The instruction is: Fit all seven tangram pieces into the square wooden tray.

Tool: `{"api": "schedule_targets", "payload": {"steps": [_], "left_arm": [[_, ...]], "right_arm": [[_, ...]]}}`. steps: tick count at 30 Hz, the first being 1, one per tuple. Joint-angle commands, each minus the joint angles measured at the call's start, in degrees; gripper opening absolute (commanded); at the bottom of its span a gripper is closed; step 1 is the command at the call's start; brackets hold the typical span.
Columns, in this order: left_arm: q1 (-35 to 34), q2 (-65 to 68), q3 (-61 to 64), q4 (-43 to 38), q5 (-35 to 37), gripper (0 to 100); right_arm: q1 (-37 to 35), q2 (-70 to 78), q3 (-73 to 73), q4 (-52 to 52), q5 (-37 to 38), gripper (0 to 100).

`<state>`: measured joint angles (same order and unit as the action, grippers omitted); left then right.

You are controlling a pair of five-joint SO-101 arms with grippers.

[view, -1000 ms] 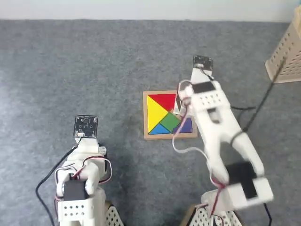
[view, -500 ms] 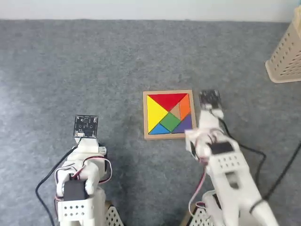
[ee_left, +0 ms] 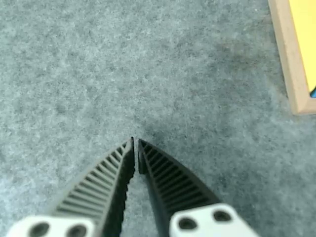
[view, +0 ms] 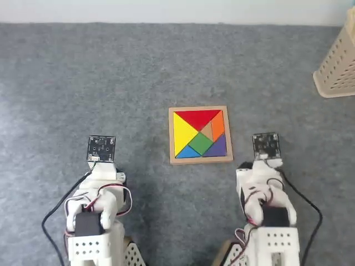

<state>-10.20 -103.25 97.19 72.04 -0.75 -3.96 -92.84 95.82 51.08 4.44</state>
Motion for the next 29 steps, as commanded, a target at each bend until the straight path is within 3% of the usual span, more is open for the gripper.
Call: {"api": "schedule_targets", "payload": {"steps": [1,4,29], "left_arm": [[-0.1,-1.0,-0.7,0.3,0.5,1],[-0.1,-1.0,-0.7,0.3,0.5,1],[-0.1,-1.0,-0.7,0.3,0.5,1]], "right_arm": [[0.7,-11.1,0.6,10.4,1.1,0.6],[0.7,-11.2,0.6,14.1,1.3,0.6],[0.7,-9.1,0.7,14.6,1.3,0.6]]}}
